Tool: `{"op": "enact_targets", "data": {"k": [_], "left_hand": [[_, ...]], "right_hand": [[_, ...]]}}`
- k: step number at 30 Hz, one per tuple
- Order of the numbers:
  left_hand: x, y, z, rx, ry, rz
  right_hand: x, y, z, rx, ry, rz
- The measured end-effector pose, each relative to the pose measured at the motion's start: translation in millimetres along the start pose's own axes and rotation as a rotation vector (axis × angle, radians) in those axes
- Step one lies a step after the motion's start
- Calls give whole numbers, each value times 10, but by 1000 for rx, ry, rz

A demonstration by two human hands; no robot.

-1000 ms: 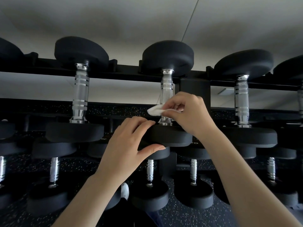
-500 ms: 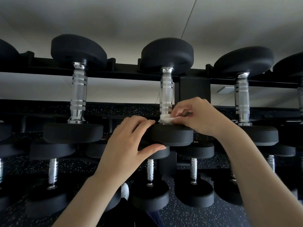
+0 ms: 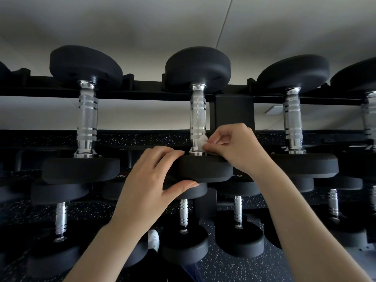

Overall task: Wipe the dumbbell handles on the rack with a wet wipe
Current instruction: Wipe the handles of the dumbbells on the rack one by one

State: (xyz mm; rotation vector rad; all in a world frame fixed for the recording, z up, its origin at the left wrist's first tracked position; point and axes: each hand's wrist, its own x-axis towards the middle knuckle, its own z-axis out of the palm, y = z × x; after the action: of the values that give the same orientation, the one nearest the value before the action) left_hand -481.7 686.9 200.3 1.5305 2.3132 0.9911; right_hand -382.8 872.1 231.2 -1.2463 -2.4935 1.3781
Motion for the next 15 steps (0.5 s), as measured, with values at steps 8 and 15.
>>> {"op": "enact_targets", "data": {"k": [8, 15], "left_hand": [[-2, 19, -2, 6, -2, -6], [-10, 30, -3, 6, -9, -22]], "right_hand": [[61, 18, 131, 301, 221, 76], [291, -55, 158, 462, 370, 101]]}}
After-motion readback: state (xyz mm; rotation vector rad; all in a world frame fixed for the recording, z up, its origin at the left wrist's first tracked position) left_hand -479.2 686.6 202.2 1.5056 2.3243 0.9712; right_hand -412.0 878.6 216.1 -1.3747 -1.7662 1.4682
